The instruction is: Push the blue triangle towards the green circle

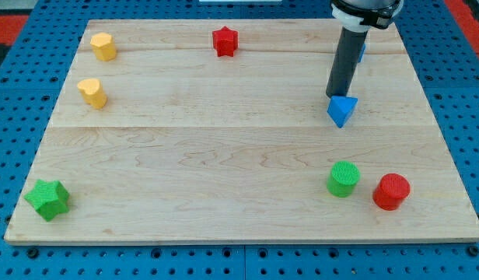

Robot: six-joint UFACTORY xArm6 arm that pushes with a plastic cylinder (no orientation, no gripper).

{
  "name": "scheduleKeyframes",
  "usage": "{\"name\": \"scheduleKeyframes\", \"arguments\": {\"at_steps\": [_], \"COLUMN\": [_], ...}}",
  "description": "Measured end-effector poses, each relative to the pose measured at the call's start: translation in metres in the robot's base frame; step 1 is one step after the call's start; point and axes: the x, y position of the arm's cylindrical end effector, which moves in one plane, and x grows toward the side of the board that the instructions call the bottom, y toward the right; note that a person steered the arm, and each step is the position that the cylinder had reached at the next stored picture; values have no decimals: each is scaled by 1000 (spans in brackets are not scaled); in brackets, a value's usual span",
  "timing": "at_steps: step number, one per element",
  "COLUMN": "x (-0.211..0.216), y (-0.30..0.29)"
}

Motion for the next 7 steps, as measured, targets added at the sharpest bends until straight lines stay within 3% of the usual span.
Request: {"name": "scheduleKeyframes", "arguments": {"at_steps": [2, 5, 7], "x": [-33, -14, 60], "y": [11, 9, 6]}}
